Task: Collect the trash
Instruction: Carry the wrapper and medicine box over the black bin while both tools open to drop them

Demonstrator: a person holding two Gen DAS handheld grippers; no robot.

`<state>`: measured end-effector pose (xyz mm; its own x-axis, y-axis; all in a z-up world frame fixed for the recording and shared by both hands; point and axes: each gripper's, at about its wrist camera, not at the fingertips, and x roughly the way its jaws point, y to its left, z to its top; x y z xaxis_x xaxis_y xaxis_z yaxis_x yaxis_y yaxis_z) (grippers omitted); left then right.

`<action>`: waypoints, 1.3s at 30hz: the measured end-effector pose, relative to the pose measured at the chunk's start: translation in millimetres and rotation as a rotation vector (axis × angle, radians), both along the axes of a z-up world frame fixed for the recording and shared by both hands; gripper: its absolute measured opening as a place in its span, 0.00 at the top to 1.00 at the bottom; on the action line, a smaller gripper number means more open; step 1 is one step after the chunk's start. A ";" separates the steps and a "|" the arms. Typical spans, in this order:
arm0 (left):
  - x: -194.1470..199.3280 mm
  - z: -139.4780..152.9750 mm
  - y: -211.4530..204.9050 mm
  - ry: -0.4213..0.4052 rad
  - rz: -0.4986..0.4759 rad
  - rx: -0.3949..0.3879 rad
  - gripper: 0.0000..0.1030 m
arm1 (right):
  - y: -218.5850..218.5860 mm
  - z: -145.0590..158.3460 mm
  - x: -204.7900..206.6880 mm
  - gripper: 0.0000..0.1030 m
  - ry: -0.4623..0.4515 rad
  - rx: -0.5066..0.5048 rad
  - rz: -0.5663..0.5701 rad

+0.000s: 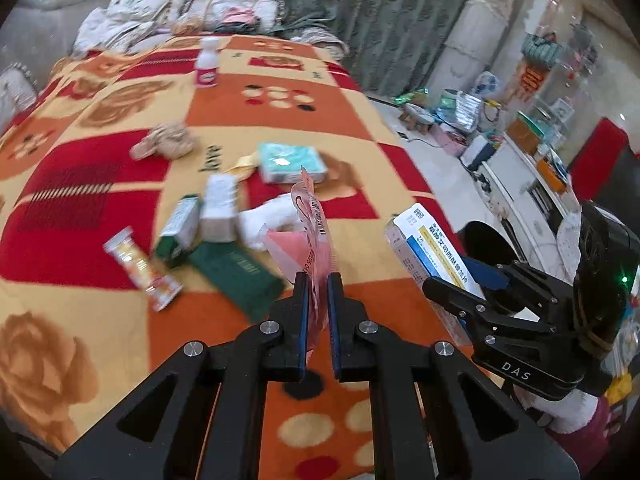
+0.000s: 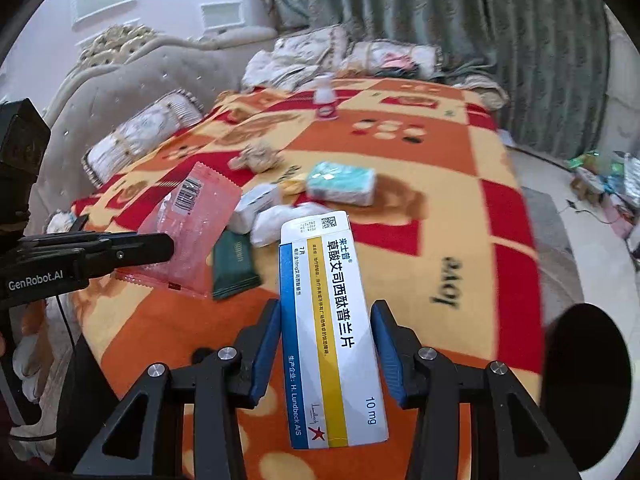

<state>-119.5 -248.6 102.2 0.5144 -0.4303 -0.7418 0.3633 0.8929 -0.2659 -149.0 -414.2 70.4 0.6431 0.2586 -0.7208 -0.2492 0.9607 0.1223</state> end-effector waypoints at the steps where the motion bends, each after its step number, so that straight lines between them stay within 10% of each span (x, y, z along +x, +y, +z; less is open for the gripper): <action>1: 0.7 1.2 -10.9 -0.007 -0.017 0.002 0.94 | -6.7 2.1 -2.1 0.57 -0.005 -0.002 -0.016; 39: 10.4 -15.1 -262.4 0.064 -0.380 -0.021 0.94 | -239.0 -13.5 -39.8 0.57 0.045 -0.021 -0.520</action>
